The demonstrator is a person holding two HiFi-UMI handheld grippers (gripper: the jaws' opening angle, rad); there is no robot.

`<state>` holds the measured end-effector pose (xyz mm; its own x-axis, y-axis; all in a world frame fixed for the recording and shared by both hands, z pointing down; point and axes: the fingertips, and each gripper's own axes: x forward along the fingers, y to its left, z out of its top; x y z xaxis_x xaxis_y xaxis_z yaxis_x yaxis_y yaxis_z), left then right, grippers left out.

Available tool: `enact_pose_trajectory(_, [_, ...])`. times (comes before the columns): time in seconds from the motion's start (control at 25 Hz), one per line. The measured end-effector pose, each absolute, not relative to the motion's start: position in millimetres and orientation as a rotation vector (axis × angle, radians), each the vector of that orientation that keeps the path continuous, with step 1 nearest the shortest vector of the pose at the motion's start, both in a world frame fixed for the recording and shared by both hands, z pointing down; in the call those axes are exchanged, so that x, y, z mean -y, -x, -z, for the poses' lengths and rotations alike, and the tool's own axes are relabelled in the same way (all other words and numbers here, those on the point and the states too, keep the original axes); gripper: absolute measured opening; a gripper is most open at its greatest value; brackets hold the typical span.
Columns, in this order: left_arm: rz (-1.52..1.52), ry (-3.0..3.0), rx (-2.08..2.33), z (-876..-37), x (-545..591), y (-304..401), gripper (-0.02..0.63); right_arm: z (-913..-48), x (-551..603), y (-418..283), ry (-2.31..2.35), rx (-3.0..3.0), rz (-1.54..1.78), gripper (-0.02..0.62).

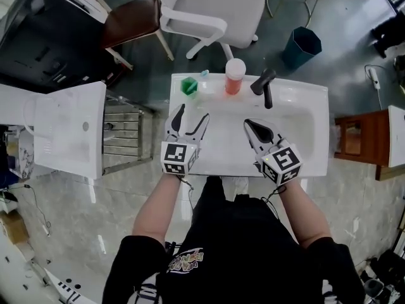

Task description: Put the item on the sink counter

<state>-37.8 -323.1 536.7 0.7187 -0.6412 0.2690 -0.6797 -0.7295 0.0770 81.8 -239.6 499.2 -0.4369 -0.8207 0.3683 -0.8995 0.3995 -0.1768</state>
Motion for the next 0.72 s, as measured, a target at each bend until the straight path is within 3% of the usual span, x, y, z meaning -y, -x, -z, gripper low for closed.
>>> enact_pose_trajectory(0.72, [-0.236, -2.782, 1.185, -448, 194, 1, 0.305, -451, 173, -102, -1.396, 2.617, -0.368, 0.054])
